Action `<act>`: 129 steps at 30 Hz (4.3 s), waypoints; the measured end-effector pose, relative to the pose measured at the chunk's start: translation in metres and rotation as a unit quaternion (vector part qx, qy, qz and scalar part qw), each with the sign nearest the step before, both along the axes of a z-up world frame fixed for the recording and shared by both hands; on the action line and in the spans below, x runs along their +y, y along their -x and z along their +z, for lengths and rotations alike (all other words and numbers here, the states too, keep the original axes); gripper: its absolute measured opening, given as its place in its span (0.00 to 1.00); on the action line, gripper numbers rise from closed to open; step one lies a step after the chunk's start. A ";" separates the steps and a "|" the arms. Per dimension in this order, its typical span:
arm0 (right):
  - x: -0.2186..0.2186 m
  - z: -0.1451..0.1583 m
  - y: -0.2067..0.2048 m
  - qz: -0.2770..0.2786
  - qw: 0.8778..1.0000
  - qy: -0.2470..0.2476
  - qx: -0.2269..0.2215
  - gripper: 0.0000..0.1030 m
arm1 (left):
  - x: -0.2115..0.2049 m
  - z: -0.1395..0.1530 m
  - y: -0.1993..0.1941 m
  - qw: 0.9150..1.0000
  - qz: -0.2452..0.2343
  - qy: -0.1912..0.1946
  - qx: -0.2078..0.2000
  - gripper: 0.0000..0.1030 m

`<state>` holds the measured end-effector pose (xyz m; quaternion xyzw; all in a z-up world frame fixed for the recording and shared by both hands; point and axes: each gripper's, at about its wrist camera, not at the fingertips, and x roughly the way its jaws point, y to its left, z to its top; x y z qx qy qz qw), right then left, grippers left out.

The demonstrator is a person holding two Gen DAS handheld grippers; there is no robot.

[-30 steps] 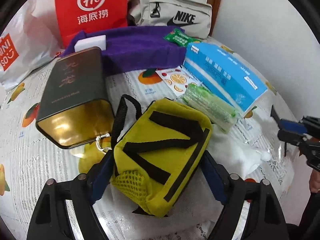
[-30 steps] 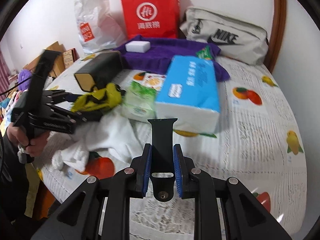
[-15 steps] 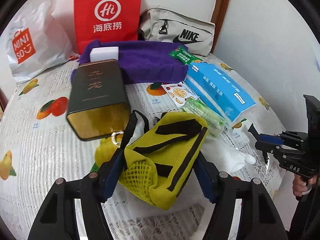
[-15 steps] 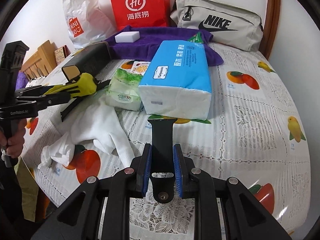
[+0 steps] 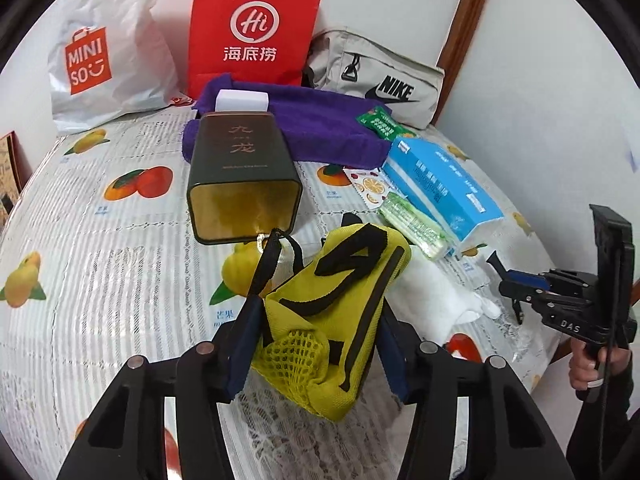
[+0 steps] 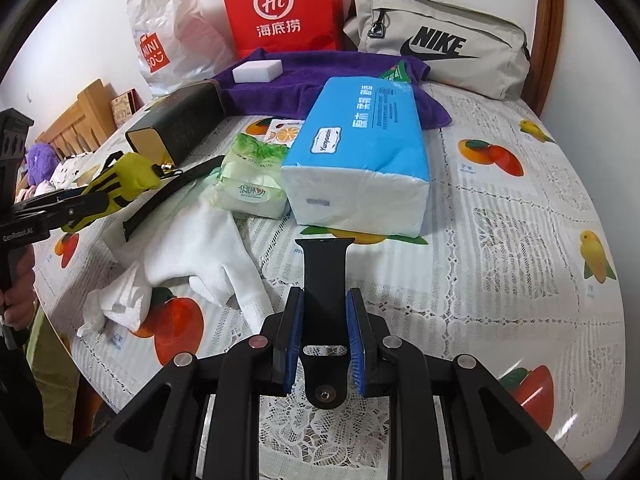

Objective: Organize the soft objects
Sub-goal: 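Grasp the yellow bag body with the left gripper and lift while the right holds the strap, then carry the yellow bag with the left gripper and the black strap with the right toward the purple towel, then lower the yellow bag onto the towel and open the left gripper while the right opens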

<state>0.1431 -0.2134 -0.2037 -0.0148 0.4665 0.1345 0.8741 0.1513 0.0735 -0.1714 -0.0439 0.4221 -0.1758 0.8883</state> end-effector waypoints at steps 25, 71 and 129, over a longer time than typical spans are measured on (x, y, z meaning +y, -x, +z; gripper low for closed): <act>0.007 0.059 -0.032 0.035 0.999 -0.006 -0.039 0.21 | 0.030 0.054 -0.013 0.998 0.052 0.027 -0.034 0.51; 0.009 0.040 -0.291 0.008 1.000 -0.007 0.003 0.21 | 0.000 0.041 -0.249 0.997 0.066 0.028 0.032 0.51; 0.011 0.089 -0.181 -0.010 1.000 -0.024 -0.014 0.47 | -0.013 0.092 -0.154 0.995 0.075 -0.064 0.030 0.78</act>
